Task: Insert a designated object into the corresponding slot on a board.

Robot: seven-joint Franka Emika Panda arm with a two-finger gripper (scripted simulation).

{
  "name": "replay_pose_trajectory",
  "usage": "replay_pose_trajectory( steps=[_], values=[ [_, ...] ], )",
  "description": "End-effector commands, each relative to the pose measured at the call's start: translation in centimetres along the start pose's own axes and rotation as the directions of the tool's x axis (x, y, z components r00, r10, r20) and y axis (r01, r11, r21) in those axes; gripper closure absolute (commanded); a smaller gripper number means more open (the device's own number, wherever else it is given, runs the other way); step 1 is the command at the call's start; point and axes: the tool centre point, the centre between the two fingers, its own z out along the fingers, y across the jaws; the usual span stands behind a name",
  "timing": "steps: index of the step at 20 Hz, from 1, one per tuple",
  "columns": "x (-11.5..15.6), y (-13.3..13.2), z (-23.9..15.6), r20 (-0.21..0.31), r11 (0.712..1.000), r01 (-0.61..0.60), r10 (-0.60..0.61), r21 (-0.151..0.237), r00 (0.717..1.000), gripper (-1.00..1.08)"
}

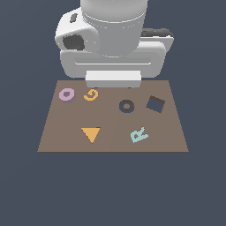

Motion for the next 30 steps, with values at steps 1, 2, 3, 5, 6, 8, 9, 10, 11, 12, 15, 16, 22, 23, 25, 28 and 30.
replay_pose_trajectory(
  steps=[1,2,3,5,6,8,9,10,11,12,15,16,22,23,25,28,30],
  values=[
    [0.0,0.0,0.0,0.0,1.0,0.0,0.0,0.0,1.0,-0.92],
    [0.0,0.0,0.0,0.0,1.0,0.0,0.0,0.0,1.0,-0.92],
    [0.0,0.1,0.1,0.0,1.0,0.001,-0.001,0.0,1.0,-0.92],
    [-0.2,0.3,0.3,0.0,1.0,0.005,-0.005,0.0,1.0,-0.92],
    [-0.3,0.5,0.4,0.0,1.0,0.007,-0.007,0.0,1.0,-0.92],
    [-0.6,1.1,0.8,-0.001,1.0,0.015,-0.015,0.001,1.0,-0.92],
    [-0.8,1.4,1.0,-0.001,1.0,0.019,-0.019,0.001,1.0,-0.92],
    [-1.0,1.8,1.3,-0.001,1.0,0.024,-0.024,0.001,1.0,-0.92],
    [-1.2,2.2,1.6,-0.002,1.0,0.03,-0.03,0.001,1.0,-0.92],
    [-1.4,2.6,1.9,-0.002,0.999,0.036,-0.036,0.001,0.999,-0.92],
    [-2.2,4.2,3.0,-0.003,0.998,0.057,-0.057,0.002,0.998,-0.92],
    [-2.5,4.8,3.5,-0.003,0.998,0.065,-0.065,0.002,0.998,-0.92],
    [-4.3,9.3,6.6,-0.007,0.992,0.123,-0.123,0.004,0.992,-0.92],
    [-4.6,10.1,7.1,-0.007,0.991,0.134,-0.133,0.004,0.991,-0.92],
    [-5.1,11.6,8.2,-0.008,0.988,0.152,-0.152,0.005,0.988,-0.92],
    [-5.7,13.5,9.5,-0.01,0.984,0.176,-0.176,0.006,0.984,-0.92],
    [-6.0,14.6,10.3,-0.01,0.982,0.19,-0.189,0.006,0.982,-0.92]
  ],
)
